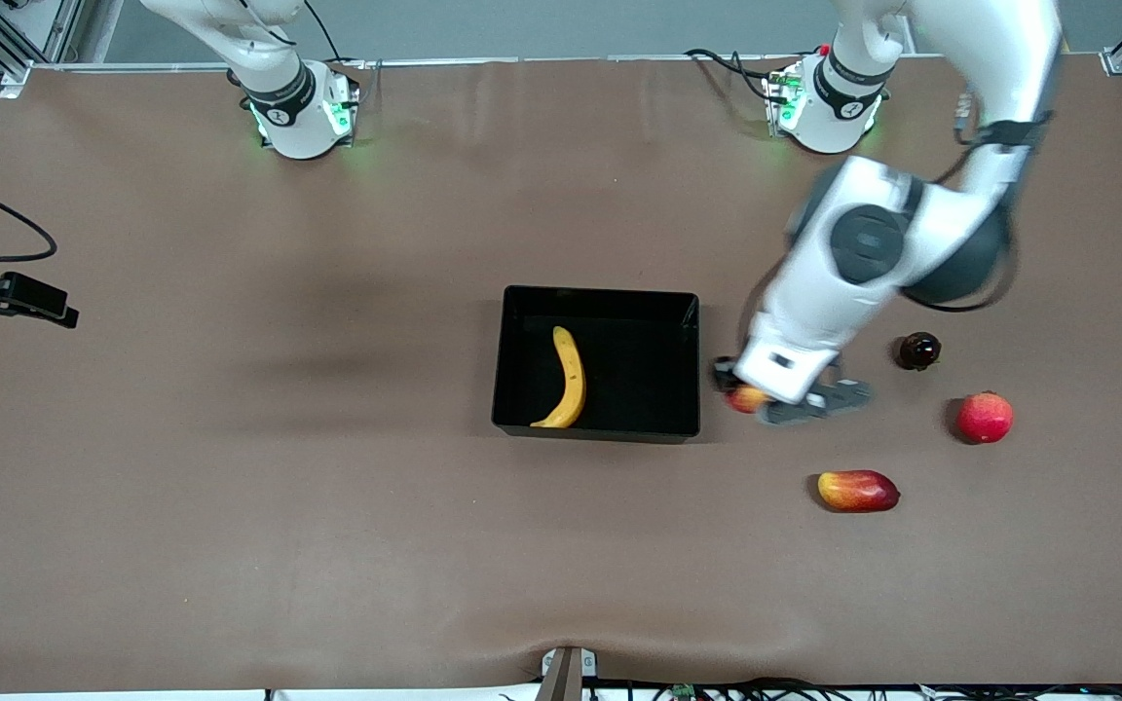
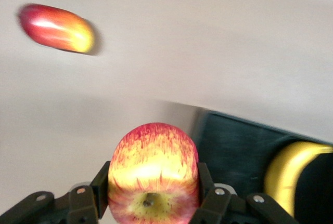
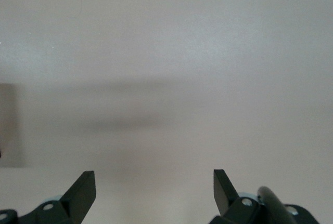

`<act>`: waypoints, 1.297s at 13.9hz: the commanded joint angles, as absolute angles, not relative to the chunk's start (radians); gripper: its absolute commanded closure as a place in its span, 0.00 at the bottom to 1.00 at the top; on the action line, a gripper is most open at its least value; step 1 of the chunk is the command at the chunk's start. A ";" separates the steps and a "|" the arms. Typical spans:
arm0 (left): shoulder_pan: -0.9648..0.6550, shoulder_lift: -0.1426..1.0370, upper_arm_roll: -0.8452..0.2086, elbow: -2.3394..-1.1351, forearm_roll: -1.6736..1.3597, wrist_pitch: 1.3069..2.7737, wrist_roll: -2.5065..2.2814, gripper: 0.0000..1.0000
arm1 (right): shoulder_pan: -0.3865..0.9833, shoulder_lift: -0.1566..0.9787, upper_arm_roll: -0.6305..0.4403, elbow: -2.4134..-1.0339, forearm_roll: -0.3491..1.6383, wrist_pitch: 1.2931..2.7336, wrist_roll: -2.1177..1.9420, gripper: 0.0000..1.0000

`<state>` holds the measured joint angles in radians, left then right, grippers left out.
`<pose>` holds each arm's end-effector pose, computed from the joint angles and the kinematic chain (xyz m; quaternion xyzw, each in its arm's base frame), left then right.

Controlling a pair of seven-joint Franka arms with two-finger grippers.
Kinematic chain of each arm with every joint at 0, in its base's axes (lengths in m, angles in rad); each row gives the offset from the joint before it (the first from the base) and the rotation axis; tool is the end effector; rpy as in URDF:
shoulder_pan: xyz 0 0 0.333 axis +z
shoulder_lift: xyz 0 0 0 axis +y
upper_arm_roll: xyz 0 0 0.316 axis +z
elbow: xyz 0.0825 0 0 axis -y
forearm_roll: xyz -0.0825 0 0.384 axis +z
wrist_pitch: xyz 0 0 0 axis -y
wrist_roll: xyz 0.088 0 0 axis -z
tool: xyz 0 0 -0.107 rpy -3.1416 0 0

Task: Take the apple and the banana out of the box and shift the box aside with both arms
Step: 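Carry the apple beside the mango and release it on the table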

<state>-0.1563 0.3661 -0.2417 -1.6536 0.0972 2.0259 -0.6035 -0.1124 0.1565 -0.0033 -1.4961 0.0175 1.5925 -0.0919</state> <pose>0.6167 -0.2354 0.4057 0.9959 0.0897 0.0082 0.0034 0.5978 -0.0675 0.5710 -0.9994 0.0123 0.0290 0.0115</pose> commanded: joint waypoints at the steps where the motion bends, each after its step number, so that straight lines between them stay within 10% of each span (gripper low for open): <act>1: -0.049 0.371 -0.252 -1.703 0.107 2.002 -0.442 1.00 | -0.120 0.170 0.006 -1.477 0.002 1.591 -0.100 0.00; 12: 0.150 0.554 -0.244 -1.824 0.221 2.198 -0.287 0.96 | -0.104 0.169 0.011 -1.471 0.005 1.589 -0.092 0.00; 14: 0.150 0.560 -0.244 -1.813 0.219 2.203 -0.288 0.17 | -0.112 0.170 0.011 -1.471 0.003 1.589 -0.092 0.00; 15: 0.150 0.552 -0.244 -1.798 0.219 2.201 -0.287 0.00 | -0.113 0.170 0.009 -1.471 0.003 1.589 -0.092 0.00; 18: 0.138 0.485 -0.255 -1.795 0.219 2.192 -0.301 0.00 | -0.112 0.173 0.009 -1.471 0.005 1.591 -0.091 0.00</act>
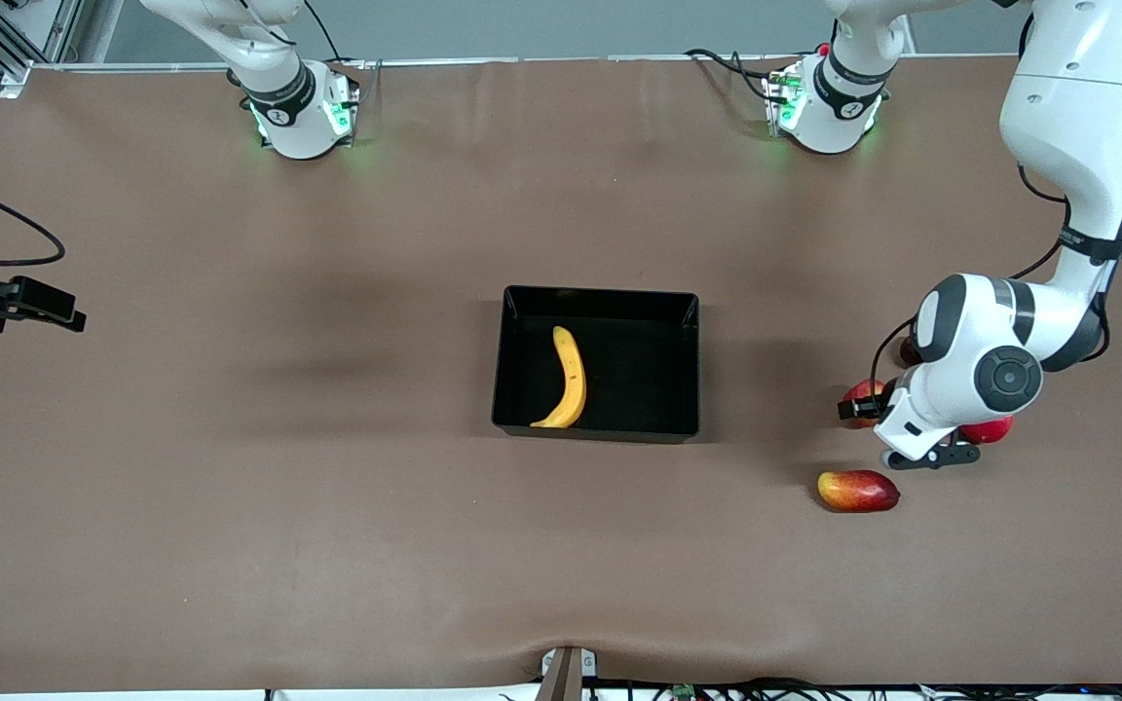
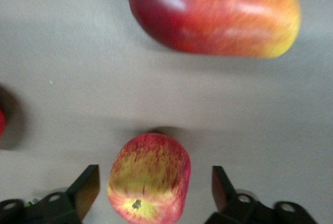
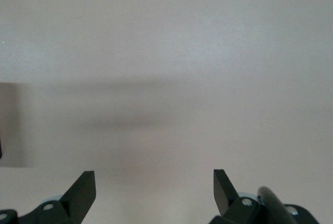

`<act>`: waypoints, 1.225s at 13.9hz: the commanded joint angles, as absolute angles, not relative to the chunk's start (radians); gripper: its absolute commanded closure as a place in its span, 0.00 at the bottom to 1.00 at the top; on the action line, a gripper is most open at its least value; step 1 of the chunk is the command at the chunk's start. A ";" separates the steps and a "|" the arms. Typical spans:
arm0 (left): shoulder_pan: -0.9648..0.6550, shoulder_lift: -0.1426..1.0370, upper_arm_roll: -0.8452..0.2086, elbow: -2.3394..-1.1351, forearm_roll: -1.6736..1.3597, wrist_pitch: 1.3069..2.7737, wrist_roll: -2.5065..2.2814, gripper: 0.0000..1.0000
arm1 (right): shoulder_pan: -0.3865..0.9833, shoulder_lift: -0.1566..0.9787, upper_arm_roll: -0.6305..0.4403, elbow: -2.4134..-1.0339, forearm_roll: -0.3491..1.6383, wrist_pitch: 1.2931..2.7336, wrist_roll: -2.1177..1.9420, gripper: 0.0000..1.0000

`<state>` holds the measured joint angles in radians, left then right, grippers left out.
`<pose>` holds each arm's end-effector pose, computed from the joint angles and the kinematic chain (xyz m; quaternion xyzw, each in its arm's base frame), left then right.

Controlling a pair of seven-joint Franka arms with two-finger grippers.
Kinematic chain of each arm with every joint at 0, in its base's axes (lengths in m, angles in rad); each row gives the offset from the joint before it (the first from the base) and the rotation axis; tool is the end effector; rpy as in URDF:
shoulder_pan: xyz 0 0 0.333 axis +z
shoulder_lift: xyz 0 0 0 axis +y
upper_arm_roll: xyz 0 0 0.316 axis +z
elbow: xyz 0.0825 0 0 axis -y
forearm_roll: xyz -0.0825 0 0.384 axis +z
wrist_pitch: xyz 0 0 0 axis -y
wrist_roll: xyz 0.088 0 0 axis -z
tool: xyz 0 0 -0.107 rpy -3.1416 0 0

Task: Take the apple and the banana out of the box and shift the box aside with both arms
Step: 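Carry the apple beside the mango and release it on the table, then move the left gripper back into the tray and grasp the banana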

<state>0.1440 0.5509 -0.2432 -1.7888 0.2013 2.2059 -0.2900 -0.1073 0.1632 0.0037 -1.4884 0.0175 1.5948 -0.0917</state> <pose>0.6421 -0.0460 0.2424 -0.9973 -0.0445 0.0524 0.0239 0.6009 -0.0608 0.5708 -0.9995 0.0064 0.0274 0.0118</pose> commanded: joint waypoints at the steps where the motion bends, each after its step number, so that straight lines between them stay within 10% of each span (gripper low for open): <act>1: 0.137 0.456 -0.271 -1.793 0.215 2.188 -0.299 0.00 | -0.112 0.178 0.009 -1.471 0.005 1.591 -0.091 0.00; 7: 0.076 0.446 -0.517 -1.761 0.216 2.161 -0.559 0.00 | -0.118 0.178 0.009 -1.471 0.012 1.589 -0.091 0.00; 17: -0.302 0.762 -0.500 -1.485 0.371 2.209 -0.870 0.00 | -0.120 0.207 0.009 -1.473 0.008 1.589 -0.100 0.00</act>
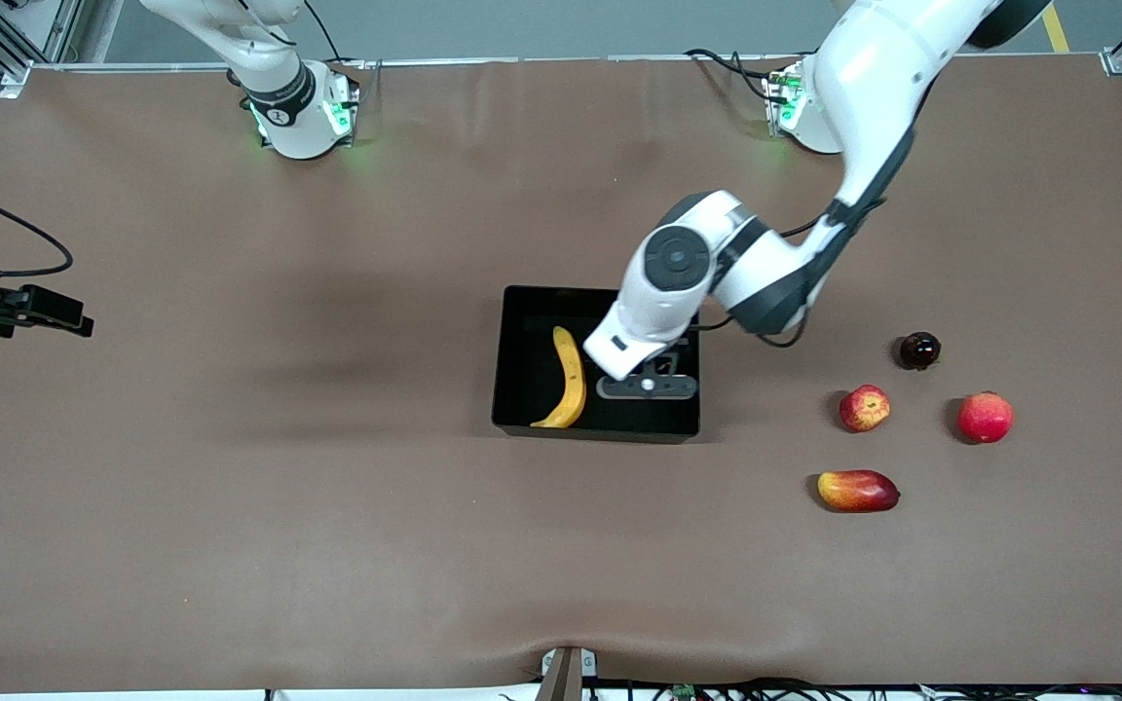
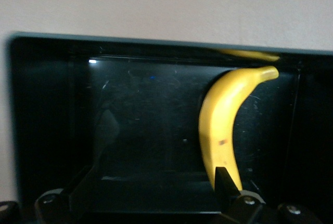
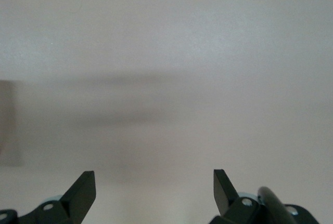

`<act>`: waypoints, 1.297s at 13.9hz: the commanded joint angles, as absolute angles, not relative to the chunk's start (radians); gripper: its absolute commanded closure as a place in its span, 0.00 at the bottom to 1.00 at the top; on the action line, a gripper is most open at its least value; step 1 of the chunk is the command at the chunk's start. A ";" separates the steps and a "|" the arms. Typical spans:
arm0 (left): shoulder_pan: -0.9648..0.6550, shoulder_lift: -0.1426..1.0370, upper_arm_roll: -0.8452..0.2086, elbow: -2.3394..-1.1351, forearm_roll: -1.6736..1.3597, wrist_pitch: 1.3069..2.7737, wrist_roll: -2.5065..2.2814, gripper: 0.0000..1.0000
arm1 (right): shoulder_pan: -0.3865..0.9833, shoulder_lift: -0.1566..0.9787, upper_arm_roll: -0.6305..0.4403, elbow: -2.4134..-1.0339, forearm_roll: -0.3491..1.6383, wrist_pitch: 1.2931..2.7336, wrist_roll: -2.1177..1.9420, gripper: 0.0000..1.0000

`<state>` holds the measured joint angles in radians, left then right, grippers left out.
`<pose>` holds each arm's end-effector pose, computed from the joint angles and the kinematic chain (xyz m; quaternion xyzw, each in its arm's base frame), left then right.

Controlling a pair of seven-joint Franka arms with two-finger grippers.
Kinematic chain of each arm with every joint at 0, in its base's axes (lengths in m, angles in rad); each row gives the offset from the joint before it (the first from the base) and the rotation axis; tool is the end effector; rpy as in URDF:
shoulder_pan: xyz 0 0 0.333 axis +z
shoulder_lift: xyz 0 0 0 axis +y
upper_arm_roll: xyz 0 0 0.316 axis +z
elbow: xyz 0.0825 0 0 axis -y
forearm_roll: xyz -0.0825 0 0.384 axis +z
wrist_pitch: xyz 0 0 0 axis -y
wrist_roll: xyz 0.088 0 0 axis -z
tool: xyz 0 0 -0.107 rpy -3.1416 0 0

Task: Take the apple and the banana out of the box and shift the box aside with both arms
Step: 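Move the left gripper back into the tray and grasp the banana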

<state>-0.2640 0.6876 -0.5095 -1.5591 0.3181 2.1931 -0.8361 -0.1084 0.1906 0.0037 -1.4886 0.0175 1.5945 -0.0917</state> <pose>0.5480 -0.4411 0.2837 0.9994 -0.0074 -0.0038 0.0336 0.6070 -0.0621 0.5541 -0.9990 0.0071 0.0412 0.0132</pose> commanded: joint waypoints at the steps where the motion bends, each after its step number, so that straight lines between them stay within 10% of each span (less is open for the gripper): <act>1: -0.323 0.782 -0.489 -1.482 0.379 2.241 -0.870 0.00 | -0.115 0.221 0.009 -1.473 0.005 1.589 -0.101 0.00; 10: -0.555 0.922 -0.330 -1.391 0.379 2.341 -0.891 0.00 | -0.110 0.265 0.011 -1.551 0.021 1.586 -0.086 0.00; 11: -0.563 0.926 -0.318 -1.391 0.380 2.341 -0.885 0.10 | -0.109 0.262 0.011 -1.578 0.025 1.591 -0.078 0.00; 14: -0.569 0.936 -0.313 -1.391 0.382 2.341 -0.881 0.91 | -0.094 0.256 0.011 -1.617 0.060 1.606 0.026 0.00; 18: -0.584 0.879 -0.307 -1.391 0.385 2.288 -0.881 1.00 | -0.066 0.229 0.012 -1.670 0.066 1.615 0.055 0.00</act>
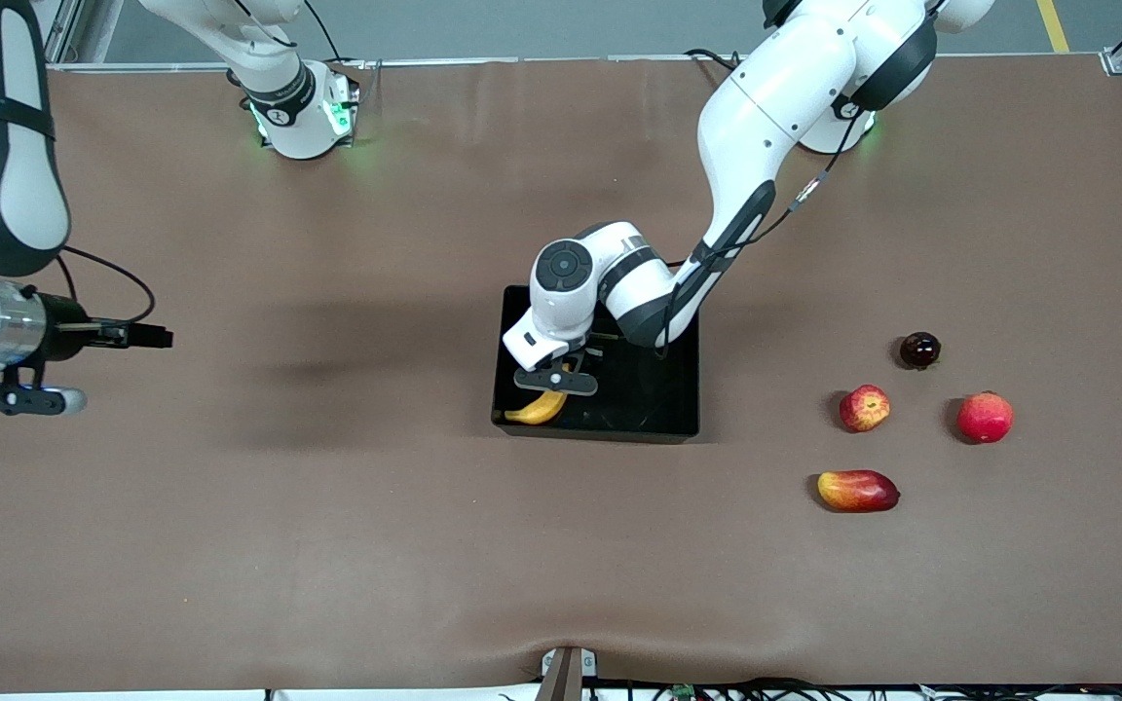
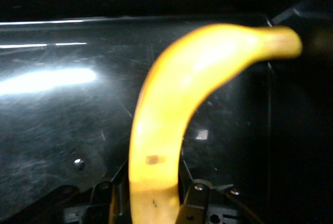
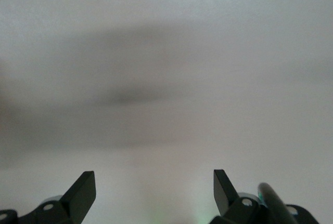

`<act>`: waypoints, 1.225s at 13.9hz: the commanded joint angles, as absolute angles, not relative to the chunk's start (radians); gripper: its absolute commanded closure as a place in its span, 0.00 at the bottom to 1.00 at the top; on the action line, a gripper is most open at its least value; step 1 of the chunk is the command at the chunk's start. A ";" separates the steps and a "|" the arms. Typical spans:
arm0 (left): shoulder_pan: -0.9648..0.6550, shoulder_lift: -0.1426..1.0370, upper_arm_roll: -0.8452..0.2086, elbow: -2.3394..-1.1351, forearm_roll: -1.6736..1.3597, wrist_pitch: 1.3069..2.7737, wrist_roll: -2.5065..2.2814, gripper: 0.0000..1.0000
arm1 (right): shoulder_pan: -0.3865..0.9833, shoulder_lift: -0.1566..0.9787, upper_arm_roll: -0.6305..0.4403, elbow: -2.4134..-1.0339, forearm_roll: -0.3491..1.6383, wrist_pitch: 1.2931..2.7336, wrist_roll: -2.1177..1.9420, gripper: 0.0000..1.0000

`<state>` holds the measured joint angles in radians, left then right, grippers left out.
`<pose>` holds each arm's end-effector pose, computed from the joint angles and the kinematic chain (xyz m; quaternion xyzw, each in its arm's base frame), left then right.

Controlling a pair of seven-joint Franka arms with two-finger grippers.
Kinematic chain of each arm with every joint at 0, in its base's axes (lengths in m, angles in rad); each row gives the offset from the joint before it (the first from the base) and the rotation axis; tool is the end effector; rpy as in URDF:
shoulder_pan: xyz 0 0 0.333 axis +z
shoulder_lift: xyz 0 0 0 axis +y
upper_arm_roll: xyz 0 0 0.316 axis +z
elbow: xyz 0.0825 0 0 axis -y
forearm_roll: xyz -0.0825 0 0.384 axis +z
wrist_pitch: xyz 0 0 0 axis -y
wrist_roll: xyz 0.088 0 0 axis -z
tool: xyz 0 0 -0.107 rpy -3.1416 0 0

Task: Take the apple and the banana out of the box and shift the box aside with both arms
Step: 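Lift the banana with the left gripper while the right gripper approaches the tray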

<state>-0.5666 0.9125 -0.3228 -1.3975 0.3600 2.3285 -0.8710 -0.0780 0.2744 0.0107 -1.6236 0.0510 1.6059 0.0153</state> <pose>0.5053 -0.5345 0.1812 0.9972 -0.0654 0.0304 0.0220 0.6076 -0.0362 0.4419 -0.9880 0.0454 0.1447 0.0303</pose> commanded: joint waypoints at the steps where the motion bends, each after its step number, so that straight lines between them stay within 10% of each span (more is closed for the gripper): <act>1: -0.581 0.847 -0.308 -1.391 0.384 2.248 -0.879 1.00 | -0.051 0.222 0.014 -1.667 0.069 1.594 0.092 0.00; 7: -0.503 0.645 -0.314 -1.399 0.371 2.080 -0.844 1.00 | 0.012 0.207 0.015 -1.690 0.196 1.577 0.138 0.00; 17: -0.022 0.506 -0.322 -1.420 0.281 1.879 -0.321 1.00 | 0.435 0.316 0.014 -1.839 0.256 2.070 0.593 0.00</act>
